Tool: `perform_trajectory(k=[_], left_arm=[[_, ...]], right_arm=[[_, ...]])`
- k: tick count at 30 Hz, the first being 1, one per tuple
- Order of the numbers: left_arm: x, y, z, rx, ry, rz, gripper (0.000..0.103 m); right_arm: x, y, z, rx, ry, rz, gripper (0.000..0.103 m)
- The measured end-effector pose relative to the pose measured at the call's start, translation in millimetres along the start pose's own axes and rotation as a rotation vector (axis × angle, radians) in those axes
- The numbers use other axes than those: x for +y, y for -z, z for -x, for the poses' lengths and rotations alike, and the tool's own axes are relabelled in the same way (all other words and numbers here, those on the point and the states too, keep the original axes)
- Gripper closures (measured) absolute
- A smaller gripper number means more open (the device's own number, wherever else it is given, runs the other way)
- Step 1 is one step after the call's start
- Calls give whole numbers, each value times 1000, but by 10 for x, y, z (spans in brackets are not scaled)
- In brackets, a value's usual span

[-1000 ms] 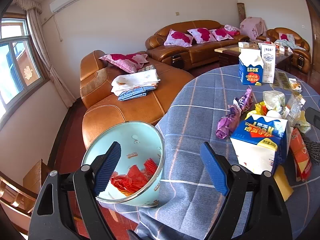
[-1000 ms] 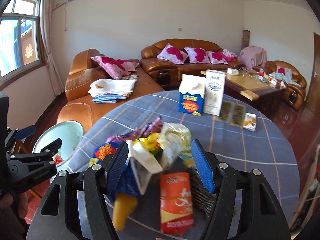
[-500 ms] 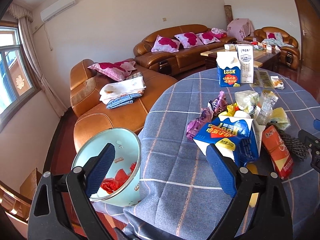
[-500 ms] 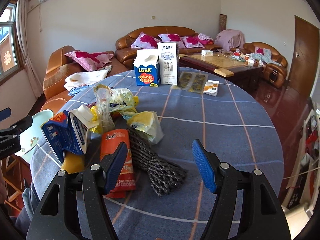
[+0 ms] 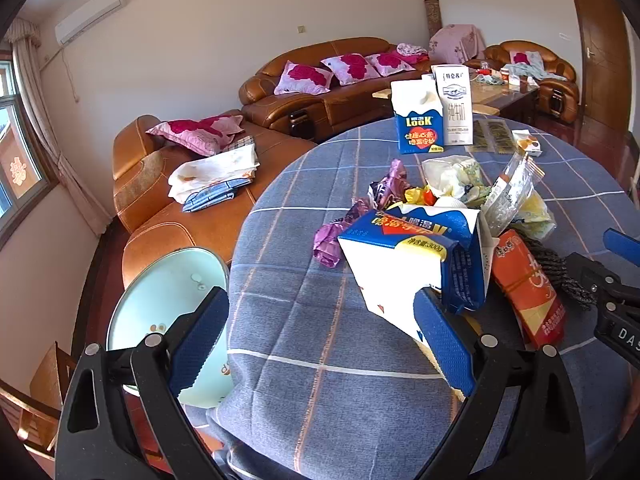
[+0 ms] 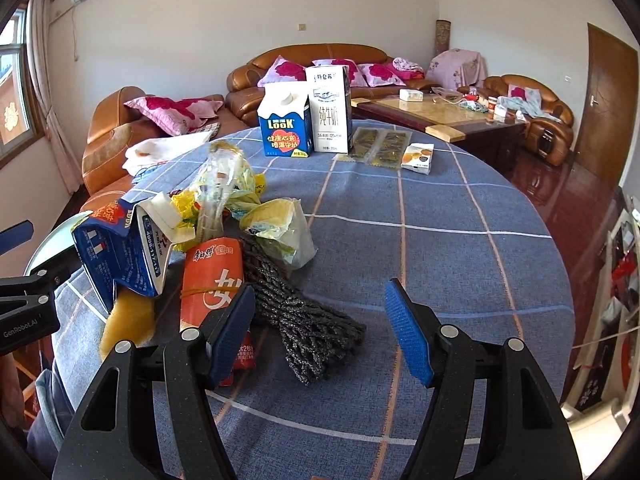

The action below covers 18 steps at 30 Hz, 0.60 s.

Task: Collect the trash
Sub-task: 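Grasp the blue-and-white cardboard box with the left gripper while the right gripper reaches the black mesh scrubber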

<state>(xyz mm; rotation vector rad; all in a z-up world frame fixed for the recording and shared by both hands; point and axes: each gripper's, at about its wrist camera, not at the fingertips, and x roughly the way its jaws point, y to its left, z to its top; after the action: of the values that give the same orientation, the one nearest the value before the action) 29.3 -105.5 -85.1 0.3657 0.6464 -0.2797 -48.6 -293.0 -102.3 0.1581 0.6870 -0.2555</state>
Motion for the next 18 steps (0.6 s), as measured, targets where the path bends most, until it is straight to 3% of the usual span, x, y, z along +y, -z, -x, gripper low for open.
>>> perform_trajectory(k=[6, 18], left_arm=[[-78, -19, 13, -37, 46, -14, 6], [-82, -81, 68, -80, 96, -15, 6]], right_arm=[[-75, 8, -21, 4, 4, -13, 36], [-73, -2, -32, 0, 21, -7, 36]])
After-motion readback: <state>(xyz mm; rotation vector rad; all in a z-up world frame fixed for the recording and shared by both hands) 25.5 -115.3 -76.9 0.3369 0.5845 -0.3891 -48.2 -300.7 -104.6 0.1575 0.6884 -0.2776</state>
